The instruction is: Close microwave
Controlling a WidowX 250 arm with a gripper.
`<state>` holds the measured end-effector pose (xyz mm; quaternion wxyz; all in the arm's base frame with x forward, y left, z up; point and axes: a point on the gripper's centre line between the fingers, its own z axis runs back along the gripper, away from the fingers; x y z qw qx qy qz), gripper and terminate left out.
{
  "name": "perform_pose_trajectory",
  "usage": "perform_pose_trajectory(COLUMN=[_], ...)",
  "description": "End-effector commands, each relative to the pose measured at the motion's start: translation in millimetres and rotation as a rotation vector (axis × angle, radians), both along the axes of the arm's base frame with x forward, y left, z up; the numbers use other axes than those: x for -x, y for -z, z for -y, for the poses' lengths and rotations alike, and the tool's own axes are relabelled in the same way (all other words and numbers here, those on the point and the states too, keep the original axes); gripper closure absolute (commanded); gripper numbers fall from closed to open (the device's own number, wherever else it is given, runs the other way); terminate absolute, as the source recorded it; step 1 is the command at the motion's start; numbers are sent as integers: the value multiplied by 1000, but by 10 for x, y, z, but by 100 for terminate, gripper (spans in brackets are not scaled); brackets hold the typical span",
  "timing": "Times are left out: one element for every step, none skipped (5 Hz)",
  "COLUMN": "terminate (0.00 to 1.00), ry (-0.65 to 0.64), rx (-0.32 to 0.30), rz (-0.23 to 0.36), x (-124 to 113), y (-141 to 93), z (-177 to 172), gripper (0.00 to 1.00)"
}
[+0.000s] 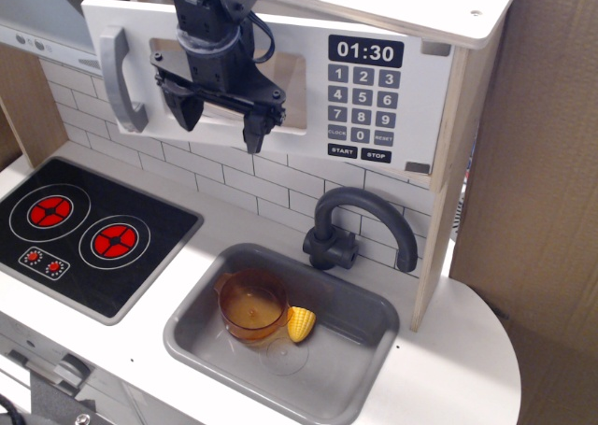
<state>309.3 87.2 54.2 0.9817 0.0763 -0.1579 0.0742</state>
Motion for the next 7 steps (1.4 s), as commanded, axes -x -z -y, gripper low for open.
perform_pose_trajectory(terminate=[0, 0, 0, 0, 0, 0, 100], ry=[-4, 5, 13, 26, 30, 39, 42], rx=[-35, -40, -53, -57, -59, -61, -63], rz=[123, 145, 172, 193, 210, 221, 235], x=[-256, -330, -380, -434, -477, -526, -563], y=[-255, -284, -293, -291, -288, -292, -283], z=[-119, -141, -152, -163, -171, -178, -182], gripper=[0, 0, 0, 0, 0, 0, 0])
